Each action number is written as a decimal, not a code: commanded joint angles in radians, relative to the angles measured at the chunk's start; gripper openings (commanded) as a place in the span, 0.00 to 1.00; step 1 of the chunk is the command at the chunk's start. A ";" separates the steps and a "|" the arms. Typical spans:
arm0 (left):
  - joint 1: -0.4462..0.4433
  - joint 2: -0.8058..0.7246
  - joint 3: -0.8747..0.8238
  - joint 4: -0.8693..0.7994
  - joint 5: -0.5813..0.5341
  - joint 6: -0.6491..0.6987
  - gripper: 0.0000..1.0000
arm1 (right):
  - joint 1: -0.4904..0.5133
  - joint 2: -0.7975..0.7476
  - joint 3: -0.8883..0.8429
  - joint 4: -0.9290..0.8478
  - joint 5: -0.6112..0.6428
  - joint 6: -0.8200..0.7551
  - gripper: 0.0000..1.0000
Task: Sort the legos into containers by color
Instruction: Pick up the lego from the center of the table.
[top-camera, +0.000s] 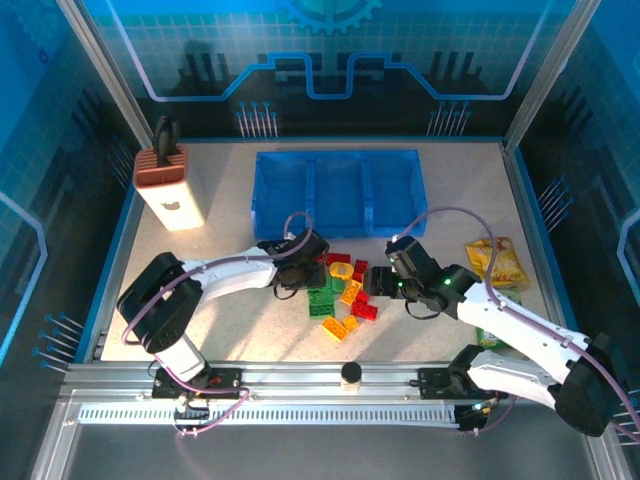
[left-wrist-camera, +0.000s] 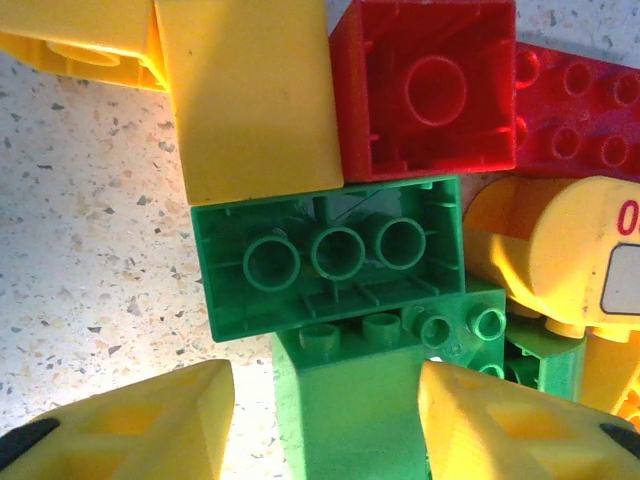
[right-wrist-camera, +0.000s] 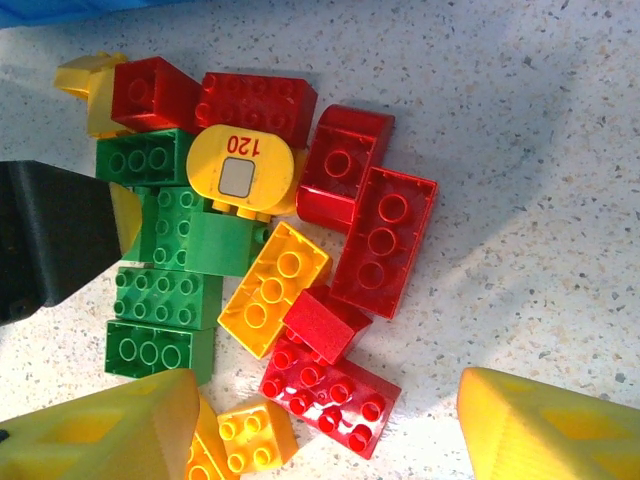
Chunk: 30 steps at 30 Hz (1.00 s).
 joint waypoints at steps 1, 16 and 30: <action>-0.022 -0.010 -0.024 -0.033 -0.016 -0.015 0.55 | 0.016 -0.001 -0.025 0.037 0.007 0.031 0.70; -0.031 0.053 0.029 -0.059 -0.037 0.005 0.54 | 0.018 -0.002 -0.008 0.030 0.045 0.007 0.70; -0.029 -0.124 0.046 -0.160 -0.136 0.054 0.31 | 0.018 0.004 -0.030 0.070 0.048 0.002 0.70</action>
